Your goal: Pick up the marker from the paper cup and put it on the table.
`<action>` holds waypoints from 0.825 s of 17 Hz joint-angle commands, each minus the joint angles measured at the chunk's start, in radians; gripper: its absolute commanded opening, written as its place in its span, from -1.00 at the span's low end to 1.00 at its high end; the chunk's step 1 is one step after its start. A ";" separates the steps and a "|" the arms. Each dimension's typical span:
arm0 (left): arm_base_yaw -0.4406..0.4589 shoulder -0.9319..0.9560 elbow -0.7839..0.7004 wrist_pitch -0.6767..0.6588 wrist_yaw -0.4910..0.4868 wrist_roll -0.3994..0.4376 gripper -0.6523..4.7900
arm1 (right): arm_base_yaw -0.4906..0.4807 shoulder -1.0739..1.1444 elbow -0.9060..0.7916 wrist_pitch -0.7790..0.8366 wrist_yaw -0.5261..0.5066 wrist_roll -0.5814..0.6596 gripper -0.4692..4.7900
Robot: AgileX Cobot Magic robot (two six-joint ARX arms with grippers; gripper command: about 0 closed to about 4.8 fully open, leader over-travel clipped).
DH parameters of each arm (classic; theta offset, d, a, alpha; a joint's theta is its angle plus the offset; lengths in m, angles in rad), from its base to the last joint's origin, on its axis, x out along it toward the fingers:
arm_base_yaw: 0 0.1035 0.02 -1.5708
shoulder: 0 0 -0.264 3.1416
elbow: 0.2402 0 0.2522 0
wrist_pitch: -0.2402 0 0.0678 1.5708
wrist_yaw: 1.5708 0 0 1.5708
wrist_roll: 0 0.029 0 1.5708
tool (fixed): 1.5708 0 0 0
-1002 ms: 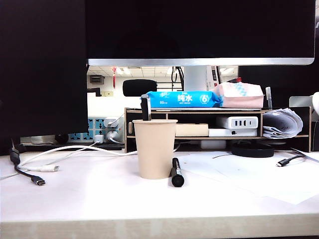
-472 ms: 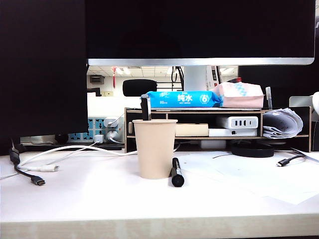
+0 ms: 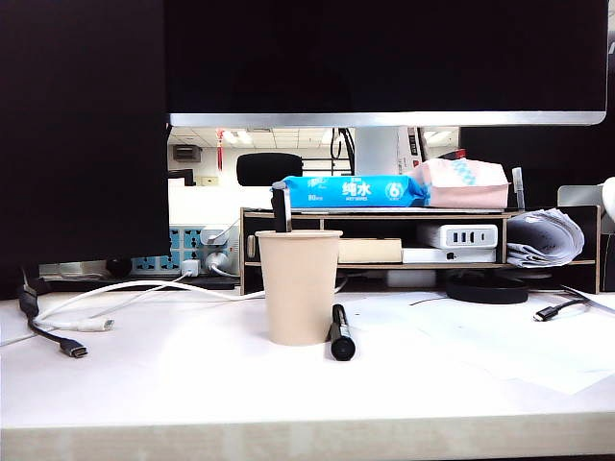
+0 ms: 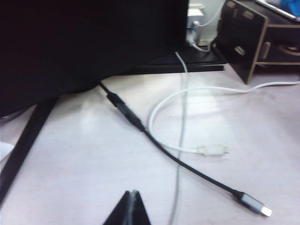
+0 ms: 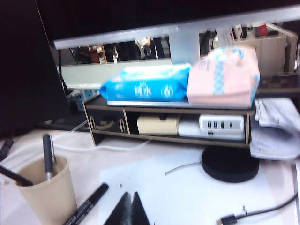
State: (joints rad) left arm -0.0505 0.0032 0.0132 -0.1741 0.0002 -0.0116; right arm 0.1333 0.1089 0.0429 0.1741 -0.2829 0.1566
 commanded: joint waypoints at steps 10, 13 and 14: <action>0.033 0.000 -0.004 -0.011 0.003 0.004 -0.78 | 0.000 -0.001 -0.004 0.028 -0.010 0.001 -0.85; 0.033 0.000 -0.004 -0.011 0.003 0.004 -0.78 | 0.000 -0.002 -0.004 0.028 -0.010 0.001 -0.85; 0.033 0.000 -0.004 -0.011 0.003 0.004 -0.78 | 0.000 -0.023 -0.004 0.019 -0.010 0.001 -0.85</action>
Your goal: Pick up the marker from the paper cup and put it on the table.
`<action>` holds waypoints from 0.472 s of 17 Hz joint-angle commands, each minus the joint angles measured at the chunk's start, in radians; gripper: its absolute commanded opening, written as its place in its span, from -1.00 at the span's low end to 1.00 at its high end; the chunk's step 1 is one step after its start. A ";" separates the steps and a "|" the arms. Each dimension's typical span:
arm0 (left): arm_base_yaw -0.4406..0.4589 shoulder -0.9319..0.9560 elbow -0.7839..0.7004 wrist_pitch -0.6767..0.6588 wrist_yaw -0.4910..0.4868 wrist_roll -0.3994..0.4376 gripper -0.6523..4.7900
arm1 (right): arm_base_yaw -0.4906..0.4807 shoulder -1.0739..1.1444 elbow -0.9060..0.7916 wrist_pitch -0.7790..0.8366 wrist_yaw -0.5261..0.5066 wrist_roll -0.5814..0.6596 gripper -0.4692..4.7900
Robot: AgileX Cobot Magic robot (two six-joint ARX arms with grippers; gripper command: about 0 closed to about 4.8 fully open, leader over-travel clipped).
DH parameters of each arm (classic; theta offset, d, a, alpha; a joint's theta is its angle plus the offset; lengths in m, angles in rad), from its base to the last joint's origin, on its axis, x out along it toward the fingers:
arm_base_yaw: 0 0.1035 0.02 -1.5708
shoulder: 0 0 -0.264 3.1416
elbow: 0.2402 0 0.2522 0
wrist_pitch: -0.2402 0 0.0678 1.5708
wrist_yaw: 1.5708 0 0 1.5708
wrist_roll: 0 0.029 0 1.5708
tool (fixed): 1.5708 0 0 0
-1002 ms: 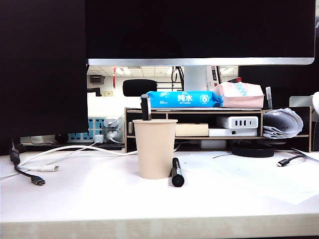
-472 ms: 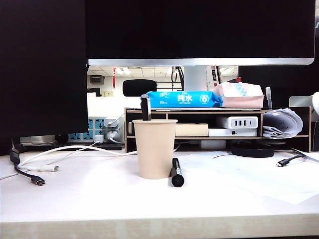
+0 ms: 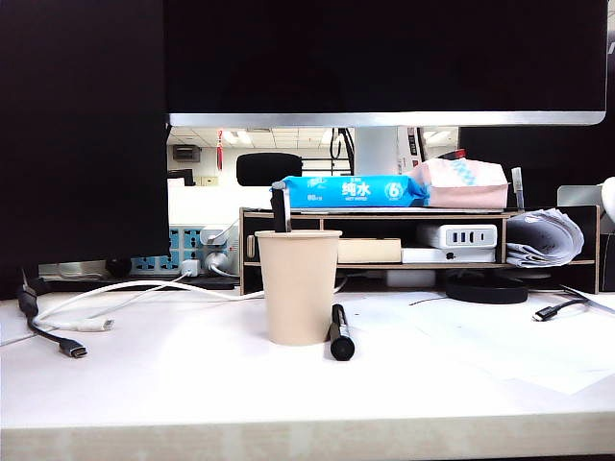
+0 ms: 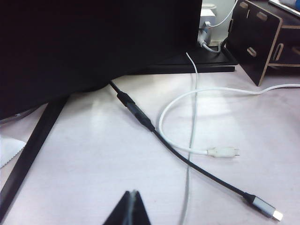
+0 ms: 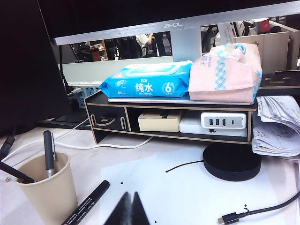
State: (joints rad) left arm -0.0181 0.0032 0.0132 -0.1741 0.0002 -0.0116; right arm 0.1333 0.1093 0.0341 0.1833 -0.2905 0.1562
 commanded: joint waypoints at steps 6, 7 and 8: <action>0.000 0.000 -0.004 -0.011 0.003 0.004 -0.78 | 0.000 -0.106 0.003 -0.030 0.000 -0.002 -0.85; 0.000 0.000 -0.004 -0.011 0.003 0.004 -0.78 | -0.001 -0.106 0.002 -0.031 0.009 -0.040 -0.85; 0.000 0.000 -0.004 -0.011 0.003 0.004 -0.78 | -0.002 -0.106 -0.001 -0.072 0.042 -0.098 -0.85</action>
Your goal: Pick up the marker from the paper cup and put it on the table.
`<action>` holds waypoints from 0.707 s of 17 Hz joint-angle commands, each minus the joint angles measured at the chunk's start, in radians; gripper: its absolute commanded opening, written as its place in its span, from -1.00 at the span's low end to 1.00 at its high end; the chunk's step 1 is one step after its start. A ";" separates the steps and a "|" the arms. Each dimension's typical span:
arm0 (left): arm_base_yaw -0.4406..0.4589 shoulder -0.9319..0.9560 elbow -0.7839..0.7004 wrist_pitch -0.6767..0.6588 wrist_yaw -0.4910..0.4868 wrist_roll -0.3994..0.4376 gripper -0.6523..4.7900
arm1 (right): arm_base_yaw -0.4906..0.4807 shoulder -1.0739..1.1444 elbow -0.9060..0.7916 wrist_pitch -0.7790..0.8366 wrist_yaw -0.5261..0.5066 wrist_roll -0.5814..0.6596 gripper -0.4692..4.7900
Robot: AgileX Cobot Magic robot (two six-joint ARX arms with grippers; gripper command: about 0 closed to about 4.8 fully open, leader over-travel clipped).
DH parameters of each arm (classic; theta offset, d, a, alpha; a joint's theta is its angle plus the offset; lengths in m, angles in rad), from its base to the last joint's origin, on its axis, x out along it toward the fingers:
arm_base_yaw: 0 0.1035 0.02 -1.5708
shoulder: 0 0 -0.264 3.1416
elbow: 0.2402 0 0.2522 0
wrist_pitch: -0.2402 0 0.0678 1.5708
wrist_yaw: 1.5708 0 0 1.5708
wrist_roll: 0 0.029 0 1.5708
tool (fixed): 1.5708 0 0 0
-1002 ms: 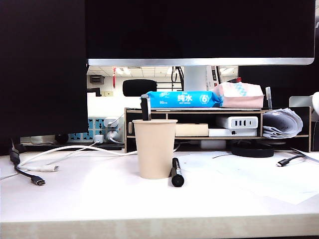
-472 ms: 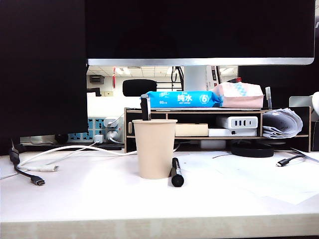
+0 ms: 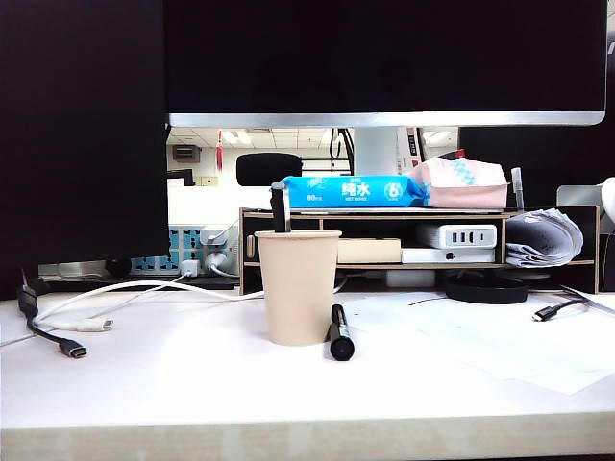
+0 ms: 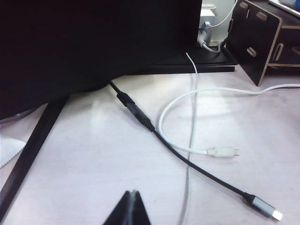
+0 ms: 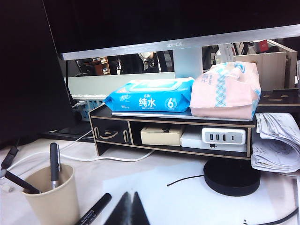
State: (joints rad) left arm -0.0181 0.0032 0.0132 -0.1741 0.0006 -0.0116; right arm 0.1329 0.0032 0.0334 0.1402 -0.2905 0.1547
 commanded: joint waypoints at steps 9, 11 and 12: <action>0.000 0.000 -0.004 -0.011 0.003 0.004 -0.78 | -0.006 0.000 -0.027 -0.191 0.362 -0.121 -0.85; 0.000 0.000 -0.004 -0.011 0.003 0.004 -0.78 | -0.006 0.000 -0.027 -0.197 0.362 -0.121 -0.85; 0.000 0.000 -0.004 -0.011 0.003 0.004 -0.78 | -0.006 0.000 -0.027 -0.208 0.372 -0.122 -0.85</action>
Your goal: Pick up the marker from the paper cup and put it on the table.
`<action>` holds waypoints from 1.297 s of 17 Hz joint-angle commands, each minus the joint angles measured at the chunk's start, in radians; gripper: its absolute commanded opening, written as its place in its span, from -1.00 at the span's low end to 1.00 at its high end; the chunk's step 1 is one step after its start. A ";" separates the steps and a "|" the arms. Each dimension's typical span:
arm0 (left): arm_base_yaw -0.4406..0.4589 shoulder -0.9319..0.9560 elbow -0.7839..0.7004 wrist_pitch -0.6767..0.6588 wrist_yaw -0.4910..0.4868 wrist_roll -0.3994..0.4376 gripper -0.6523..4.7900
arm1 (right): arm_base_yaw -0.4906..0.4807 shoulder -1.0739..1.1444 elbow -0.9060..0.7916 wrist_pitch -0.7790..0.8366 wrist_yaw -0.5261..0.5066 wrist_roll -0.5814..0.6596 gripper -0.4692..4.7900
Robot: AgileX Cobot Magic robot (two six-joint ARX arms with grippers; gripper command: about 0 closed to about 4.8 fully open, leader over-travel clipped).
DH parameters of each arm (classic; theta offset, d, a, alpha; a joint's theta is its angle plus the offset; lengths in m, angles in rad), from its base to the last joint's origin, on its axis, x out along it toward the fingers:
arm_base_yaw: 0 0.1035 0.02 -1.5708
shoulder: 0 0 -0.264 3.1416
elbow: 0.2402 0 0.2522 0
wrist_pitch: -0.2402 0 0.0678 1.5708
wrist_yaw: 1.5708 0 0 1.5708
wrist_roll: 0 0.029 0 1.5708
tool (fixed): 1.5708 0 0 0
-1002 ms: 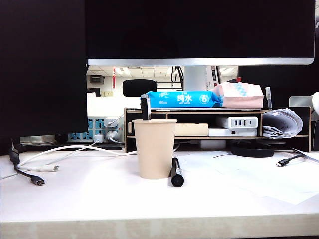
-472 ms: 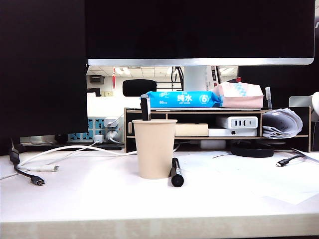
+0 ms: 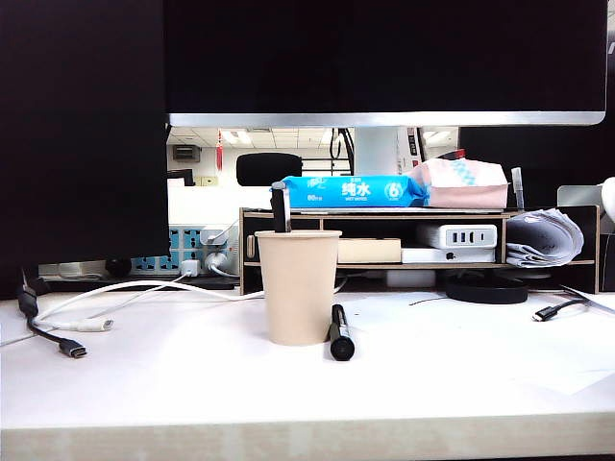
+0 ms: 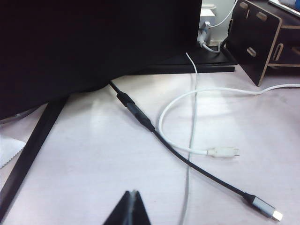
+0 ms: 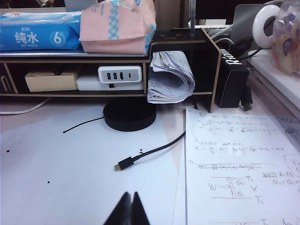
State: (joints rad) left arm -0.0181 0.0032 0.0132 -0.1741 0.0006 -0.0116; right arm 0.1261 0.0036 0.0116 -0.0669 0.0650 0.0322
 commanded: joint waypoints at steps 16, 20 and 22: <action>0.000 0.000 -0.004 -0.011 0.003 0.004 -0.78 | -0.060 0.000 -0.005 -0.019 0.029 0.001 -0.85; 0.000 0.000 -0.004 -0.011 0.003 0.004 -0.78 | -0.060 0.000 -0.005 -0.019 0.026 0.000 -0.85; 0.000 0.000 -0.004 -0.011 0.003 0.004 -0.78 | -0.060 0.000 -0.005 -0.019 0.026 -0.007 -0.85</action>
State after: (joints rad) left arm -0.0181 0.0032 0.0132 -0.1741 0.0006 -0.0116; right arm 0.0643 0.0036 0.0116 -0.0975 0.0898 0.0315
